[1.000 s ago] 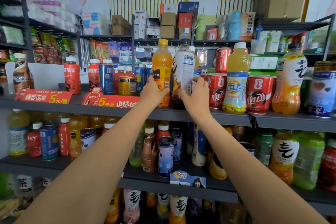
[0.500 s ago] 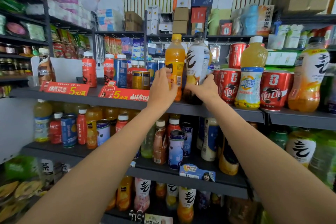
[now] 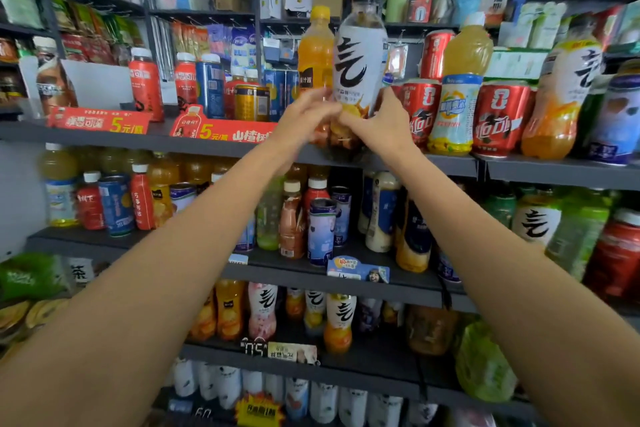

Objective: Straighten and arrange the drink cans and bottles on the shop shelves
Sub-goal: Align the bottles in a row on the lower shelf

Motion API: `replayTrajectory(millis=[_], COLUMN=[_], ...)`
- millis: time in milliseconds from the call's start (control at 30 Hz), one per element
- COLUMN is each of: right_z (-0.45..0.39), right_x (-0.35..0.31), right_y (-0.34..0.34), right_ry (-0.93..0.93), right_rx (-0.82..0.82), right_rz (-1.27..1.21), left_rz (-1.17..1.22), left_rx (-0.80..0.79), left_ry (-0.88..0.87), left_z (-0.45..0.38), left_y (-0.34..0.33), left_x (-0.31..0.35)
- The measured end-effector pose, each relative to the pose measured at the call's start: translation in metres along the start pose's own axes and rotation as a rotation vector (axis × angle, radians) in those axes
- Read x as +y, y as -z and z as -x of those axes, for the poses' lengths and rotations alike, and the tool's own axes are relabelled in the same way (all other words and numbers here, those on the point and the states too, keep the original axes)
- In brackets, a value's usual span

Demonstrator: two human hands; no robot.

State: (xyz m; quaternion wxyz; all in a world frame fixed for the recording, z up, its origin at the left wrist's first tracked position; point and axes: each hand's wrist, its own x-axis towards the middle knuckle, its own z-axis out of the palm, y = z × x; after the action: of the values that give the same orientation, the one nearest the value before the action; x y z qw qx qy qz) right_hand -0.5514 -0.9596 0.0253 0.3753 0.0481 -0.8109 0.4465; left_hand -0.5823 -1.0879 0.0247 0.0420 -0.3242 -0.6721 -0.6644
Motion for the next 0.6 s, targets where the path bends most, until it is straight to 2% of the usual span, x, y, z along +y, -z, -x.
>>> replayTrajectory(millis=[133,200,267,367,433,500,600], right_z=[0.06,0.085,0.108,0.139,0.154,0.17,0.201], right_x=[0.005,0.021,0.043,0.074,0.086,0.1,0.128], right_y=[0.001,-0.003,-0.013,-0.026,-0.03,-0.04,-0.071], right_ry=[0.116,0.101,0.06,-0.184,-0.426,-0.566,-0.615], right_rx=[-0.155,-0.303,-0.486,-0.841,-0.99,-0.924,-0.726], right_rz=[-0.045,0.022,0.131,0.174,-0.001,-0.14,-0.086], left_rz=[0.121,0.074,-0.005,-0.131,-0.259,-0.338,-0.333], left_rx=[-0.319,-0.416,-0.44,-0.447,-0.484,-0.516,-0.493], left_ry=[0.13,0.218,0.32,0.503,0.598,0.669,0.714], left_z=[0.037,0.056,0.076,0.116,0.141,0.158,0.171], left_y=[0.016,0.027,0.034,0.037,0.038,0.035,0.023], left_x=[-0.003,-0.021,-0.053,-0.11,-0.149,-0.184,-0.227])
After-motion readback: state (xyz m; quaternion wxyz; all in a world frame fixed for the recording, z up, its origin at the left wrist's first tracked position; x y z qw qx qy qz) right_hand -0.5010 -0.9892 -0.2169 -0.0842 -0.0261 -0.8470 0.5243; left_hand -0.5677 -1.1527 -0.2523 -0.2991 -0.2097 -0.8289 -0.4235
